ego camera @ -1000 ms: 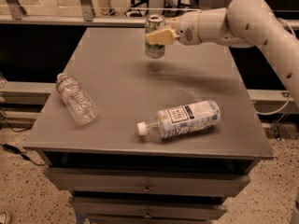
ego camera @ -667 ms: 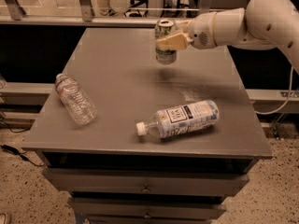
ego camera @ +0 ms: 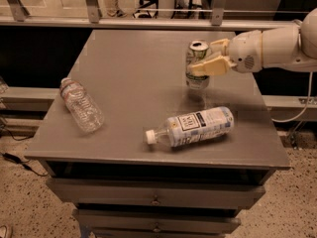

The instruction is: Move 7up can near blue plastic bottle

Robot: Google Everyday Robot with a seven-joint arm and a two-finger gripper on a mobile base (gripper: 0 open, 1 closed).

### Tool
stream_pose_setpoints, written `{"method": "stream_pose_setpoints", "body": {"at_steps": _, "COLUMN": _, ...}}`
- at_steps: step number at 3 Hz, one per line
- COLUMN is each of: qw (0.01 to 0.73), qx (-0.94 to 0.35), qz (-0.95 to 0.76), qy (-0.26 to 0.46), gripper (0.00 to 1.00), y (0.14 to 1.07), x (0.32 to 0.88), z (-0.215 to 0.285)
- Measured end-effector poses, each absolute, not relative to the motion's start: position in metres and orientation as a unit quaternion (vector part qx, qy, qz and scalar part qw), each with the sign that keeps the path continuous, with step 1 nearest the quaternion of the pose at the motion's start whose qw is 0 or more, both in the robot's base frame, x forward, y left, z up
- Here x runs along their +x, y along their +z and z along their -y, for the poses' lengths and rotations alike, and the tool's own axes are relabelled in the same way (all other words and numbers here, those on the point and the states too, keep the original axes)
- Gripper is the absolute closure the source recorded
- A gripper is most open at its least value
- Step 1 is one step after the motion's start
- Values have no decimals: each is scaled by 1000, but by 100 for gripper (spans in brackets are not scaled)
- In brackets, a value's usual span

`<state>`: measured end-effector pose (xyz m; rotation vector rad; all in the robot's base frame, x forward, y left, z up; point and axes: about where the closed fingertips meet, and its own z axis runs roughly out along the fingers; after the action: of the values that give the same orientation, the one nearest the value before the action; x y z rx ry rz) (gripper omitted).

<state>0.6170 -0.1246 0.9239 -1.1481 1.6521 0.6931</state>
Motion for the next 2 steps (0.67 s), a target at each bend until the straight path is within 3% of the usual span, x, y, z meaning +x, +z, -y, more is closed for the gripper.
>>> {"method": "stream_pose_setpoints", "body": {"at_steps": 1, "qw": 478, "qx": -494, "qz": -659, "qy": 306, "gripper": 99, "y": 917, "x": 590, "z": 146}}
{"method": "stream_pose_setpoints", "body": {"at_steps": 2, "qw": 464, "qx": -513, "qz": -642, "qy": 330, "gripper": 76, "y": 910, "x": 574, "z": 154}}
